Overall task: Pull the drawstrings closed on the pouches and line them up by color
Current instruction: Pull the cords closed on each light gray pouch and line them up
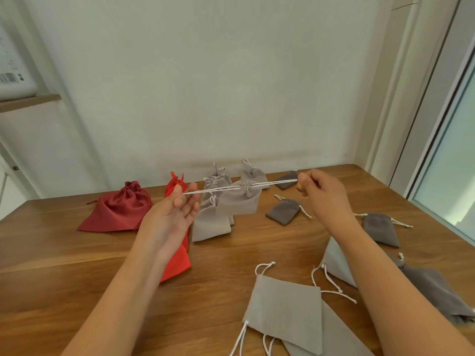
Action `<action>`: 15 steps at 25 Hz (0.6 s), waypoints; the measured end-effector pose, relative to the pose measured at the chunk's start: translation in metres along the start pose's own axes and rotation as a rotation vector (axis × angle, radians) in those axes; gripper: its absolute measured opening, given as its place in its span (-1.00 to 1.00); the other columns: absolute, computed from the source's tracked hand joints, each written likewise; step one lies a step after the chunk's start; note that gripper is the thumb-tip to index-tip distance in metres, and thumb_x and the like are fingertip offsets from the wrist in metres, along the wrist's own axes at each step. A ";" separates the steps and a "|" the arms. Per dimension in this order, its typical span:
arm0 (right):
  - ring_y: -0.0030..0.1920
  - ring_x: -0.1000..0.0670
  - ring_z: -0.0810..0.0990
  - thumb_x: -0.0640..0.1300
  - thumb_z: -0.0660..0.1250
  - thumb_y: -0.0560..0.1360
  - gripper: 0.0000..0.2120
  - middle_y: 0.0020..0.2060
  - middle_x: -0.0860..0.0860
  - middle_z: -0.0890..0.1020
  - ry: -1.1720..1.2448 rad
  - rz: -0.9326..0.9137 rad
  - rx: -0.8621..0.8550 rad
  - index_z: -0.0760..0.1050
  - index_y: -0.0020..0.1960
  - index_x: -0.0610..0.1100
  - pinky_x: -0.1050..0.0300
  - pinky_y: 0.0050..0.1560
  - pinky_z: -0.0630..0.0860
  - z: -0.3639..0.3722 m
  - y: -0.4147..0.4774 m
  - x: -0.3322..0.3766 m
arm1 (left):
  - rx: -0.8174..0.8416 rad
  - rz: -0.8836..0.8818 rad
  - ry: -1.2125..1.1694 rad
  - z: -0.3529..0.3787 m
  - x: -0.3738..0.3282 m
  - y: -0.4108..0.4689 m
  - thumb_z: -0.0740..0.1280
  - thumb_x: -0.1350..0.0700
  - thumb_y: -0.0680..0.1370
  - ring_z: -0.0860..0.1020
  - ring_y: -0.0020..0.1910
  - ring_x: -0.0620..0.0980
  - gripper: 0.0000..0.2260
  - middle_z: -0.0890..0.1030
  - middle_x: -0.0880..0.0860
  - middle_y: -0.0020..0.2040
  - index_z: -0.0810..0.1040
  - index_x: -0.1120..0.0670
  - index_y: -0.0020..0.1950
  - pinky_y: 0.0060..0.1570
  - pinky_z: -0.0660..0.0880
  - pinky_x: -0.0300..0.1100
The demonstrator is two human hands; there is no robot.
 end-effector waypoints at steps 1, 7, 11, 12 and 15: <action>-0.19 0.10 0.57 -0.10 0.17 0.62 -0.75 -0.22 0.00 0.62 0.183 0.067 0.027 0.50 -0.18 -0.13 0.26 -0.16 0.47 0.006 -0.001 -0.002 | 0.007 -0.021 -0.055 0.000 0.002 -0.001 0.22 0.08 0.49 0.67 -0.06 -0.04 -0.66 0.68 0.04 -0.10 0.46 0.04 -0.50 -0.07 0.61 -0.19; 0.05 -0.19 0.66 -0.12 0.04 0.65 -0.67 0.02 -0.30 0.64 1.308 0.448 0.474 0.44 -0.18 -0.23 -0.05 0.08 0.59 0.055 -0.028 0.021 | 0.018 -0.085 -0.135 0.006 0.006 -0.001 0.20 0.17 0.56 0.68 -0.11 0.02 -0.74 0.68 0.06 -0.20 0.62 0.11 -0.26 -0.09 0.63 -0.07; -0.19 -0.09 0.70 -0.12 0.12 0.60 -0.65 -0.24 -0.15 0.68 1.215 0.434 0.566 0.56 -0.22 -0.22 0.02 0.00 0.61 0.072 -0.040 0.030 | 0.060 -0.186 -0.033 0.012 0.016 -0.006 0.27 0.30 0.42 0.64 -0.31 -0.16 -0.76 0.66 0.00 -0.22 0.56 0.15 0.05 -0.21 0.61 -0.25; -0.22 -0.05 0.68 -0.14 0.17 0.57 -0.71 -0.25 -0.12 0.66 1.205 0.412 0.593 0.58 -0.21 -0.21 0.02 0.06 0.58 0.074 -0.042 0.030 | 0.062 -0.207 -0.003 0.012 0.018 -0.007 0.26 0.31 0.44 0.62 -0.34 -0.18 -0.78 0.67 0.01 -0.20 0.58 0.16 0.04 -0.24 0.61 -0.27; -0.20 0.02 0.65 -0.27 0.31 0.43 -0.90 -0.22 -0.07 0.65 1.109 0.280 0.662 0.61 -0.14 -0.17 0.04 0.17 0.53 0.073 -0.044 0.031 | 0.054 -0.282 0.096 0.015 0.022 -0.014 0.23 0.30 0.54 0.59 -0.41 -0.21 -0.77 0.65 0.04 -0.18 0.68 0.20 -0.16 -0.32 0.58 -0.30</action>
Point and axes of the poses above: each hand's wrist, its own y-axis towards the middle knuckle, its own z-axis out of the palm, x = y × z, the point moved 5 cm from there along y, towards the middle knuckle
